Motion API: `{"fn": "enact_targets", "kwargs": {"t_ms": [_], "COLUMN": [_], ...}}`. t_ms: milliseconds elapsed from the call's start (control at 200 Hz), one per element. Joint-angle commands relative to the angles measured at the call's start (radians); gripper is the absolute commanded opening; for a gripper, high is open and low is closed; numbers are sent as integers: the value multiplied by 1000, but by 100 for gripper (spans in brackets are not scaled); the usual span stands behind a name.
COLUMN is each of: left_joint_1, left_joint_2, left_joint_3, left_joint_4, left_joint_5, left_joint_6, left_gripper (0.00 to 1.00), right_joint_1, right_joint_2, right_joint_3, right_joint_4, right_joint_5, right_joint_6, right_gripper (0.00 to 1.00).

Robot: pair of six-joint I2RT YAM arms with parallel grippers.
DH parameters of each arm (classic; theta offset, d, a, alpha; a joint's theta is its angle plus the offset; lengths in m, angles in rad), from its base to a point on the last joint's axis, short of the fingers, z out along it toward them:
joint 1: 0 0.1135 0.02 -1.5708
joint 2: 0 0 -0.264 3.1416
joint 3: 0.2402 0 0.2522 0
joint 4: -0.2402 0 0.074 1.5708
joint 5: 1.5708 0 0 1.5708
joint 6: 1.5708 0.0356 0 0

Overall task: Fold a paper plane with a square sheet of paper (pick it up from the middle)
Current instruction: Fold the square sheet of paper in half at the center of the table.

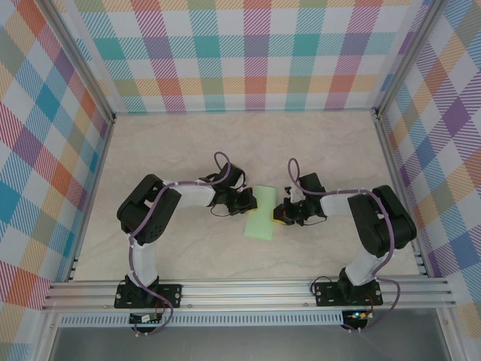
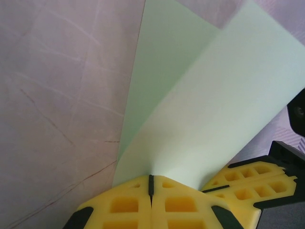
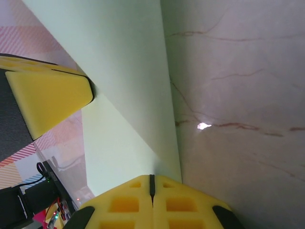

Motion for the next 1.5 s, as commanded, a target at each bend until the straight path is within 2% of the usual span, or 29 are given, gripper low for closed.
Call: {"fn": "enact_targets", "kwargs": {"t_ms": [0,195,410,730,1040,1285,1500], "left_joint_1": [-12,-12,-12,-11,-12,-12,-12], "left_joint_2": [75,71,70,70,58,61,62], "left_joint_3": [-21,-21,-24,-35,-48,-39,-40], "left_joint_4": [-132,-138,-137,-125,-129,-133,-138], "left_joint_5": [-67,-69,-69,-70,-80,-85,-88], "left_joint_6": [18,22,24,20,20,18,20], "left_gripper": [0,0,0,0,0,0,0], "right_joint_1": [1,-5,-18,-38,-58,-73,-84], "right_joint_2": [-5,-58,28,120,-19,116,163], "right_joint_3": [8,84,128,71,153,201,180], "right_joint_4": [-11,-36,-19,44,-59,-47,-27], "right_joint_5": [-4,-5,9,1,-14,-28,-6], "right_joint_6": [-14,-7,-23,-7,-32,-48,-44], "right_gripper": [0,0,0,0,0,0,0]}}
